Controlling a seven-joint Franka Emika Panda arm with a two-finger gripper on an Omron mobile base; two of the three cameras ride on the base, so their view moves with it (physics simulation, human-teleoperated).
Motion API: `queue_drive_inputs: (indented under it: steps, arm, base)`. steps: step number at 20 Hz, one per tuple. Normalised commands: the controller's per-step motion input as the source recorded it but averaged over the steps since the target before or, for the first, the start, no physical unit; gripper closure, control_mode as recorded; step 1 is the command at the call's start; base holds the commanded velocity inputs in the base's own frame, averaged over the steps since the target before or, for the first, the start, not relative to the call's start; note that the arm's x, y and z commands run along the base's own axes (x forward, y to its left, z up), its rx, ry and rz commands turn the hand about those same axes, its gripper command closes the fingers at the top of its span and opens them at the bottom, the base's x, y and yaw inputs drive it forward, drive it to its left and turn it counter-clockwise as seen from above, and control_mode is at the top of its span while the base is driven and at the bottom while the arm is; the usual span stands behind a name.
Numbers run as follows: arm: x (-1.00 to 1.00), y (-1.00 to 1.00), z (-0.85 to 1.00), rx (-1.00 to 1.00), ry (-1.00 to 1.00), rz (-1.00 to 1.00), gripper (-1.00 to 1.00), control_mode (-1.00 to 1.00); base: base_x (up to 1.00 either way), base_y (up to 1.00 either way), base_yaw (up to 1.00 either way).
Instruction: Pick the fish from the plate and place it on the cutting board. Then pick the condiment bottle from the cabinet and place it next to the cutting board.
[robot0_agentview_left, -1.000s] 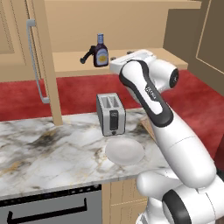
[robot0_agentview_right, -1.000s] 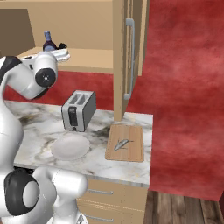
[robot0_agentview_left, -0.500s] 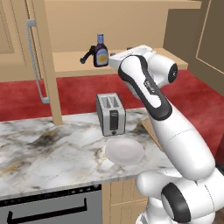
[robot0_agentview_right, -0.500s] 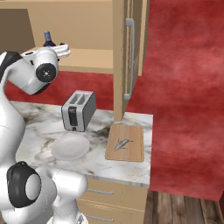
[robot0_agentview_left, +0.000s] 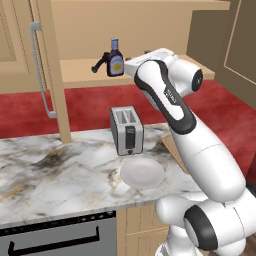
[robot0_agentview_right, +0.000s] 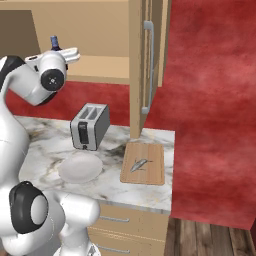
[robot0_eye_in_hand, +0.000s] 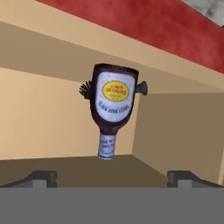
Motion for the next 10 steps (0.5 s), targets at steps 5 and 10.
queue_drive_inputs:
  steps: [5, 10]
  arm:
    - [0.0, 0.09, 0.04, 0.0, 0.0, 0.0, -1.0, -1.0]
    - [0.01, 0.1, 0.02, 0.0, 0.0, 0.0, -1.0, -1.0]
  base:
    - [0.0, 0.0, 0.0]
    - [0.0, 0.0, 0.0]
